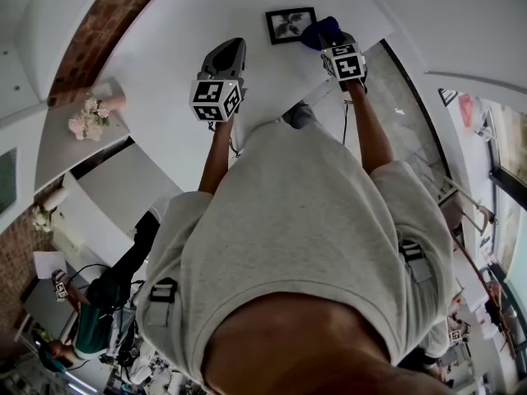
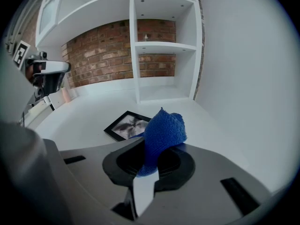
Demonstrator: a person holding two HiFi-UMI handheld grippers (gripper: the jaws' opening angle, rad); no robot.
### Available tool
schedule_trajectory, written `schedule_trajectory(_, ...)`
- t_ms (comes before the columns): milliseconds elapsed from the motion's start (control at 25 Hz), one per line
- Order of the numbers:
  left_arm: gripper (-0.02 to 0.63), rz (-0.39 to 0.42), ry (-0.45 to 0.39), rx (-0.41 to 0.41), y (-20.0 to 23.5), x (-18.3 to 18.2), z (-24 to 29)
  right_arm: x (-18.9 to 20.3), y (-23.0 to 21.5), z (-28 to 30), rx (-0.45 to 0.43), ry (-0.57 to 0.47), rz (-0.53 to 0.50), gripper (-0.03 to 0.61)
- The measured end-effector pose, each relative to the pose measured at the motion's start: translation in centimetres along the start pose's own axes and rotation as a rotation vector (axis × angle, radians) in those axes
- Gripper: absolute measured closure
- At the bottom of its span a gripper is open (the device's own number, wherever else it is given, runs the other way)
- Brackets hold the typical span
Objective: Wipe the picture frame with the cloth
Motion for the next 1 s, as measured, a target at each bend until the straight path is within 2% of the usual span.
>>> schedule_trajectory(480,0.598,0.004,-0.006,0.005,-0.8,-0.2,-0.3,2.5,-3.7,-1.8,0.072,0.018,0.053,0.518)
schedule_trajectory(760,0.598,0.015,-0.018,0.013,-1.3,-0.5,-0.7,1.6,-1.7,-4.0,0.062,-0.045,0.052,0.518)
schedule_trajectory(1000,0.598,0.026,-0.034,0.029,-2.5,-0.9,-1.5,-1.1,0.9,-7.0,0.048,-0.147,0.049,0.518)
Point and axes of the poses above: the fingertips, and each gripper's own axes: z forward along the fingers, y to its left, x out of its underside, the point moved 1 cm from there along -z, backward along the fingers, and after that the axes turned 3 degrees about x, right-handed, at the moved point
